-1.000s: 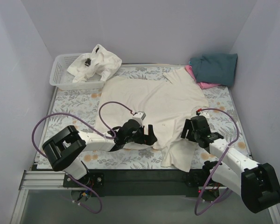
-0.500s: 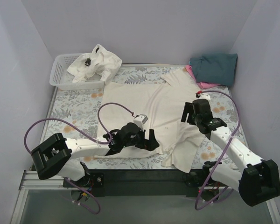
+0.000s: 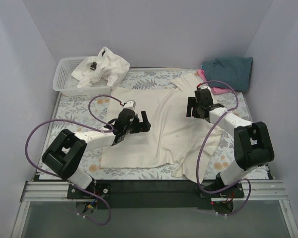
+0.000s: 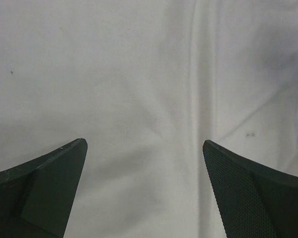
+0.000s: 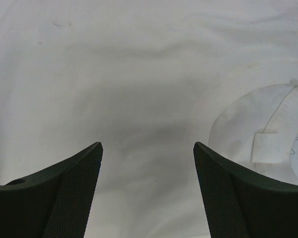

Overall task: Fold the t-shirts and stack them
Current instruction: Flatten the tshirt out

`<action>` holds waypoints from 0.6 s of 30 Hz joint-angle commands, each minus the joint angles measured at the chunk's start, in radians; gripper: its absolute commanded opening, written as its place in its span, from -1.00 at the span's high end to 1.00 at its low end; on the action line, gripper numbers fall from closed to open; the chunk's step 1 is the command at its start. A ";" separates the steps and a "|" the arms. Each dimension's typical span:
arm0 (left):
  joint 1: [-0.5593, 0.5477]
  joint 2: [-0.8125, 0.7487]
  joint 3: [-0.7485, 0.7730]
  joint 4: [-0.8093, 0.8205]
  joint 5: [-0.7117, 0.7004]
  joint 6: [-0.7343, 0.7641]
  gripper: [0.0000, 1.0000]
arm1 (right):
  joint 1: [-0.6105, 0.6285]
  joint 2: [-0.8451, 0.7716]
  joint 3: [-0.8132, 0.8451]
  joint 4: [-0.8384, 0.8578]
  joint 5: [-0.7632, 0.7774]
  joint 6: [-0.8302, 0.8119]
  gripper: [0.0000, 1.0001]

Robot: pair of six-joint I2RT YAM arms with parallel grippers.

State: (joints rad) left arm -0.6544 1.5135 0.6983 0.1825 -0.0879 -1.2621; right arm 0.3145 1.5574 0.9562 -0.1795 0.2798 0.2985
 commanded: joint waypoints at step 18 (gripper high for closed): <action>0.222 0.298 0.147 0.110 0.011 0.024 -0.91 | -0.058 0.461 0.348 0.057 -0.034 -0.081 -0.34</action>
State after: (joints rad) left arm -0.4637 1.7706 0.8249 0.3134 -0.0921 -1.2491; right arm 0.2581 1.9636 1.2533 -0.1230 0.2569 0.2295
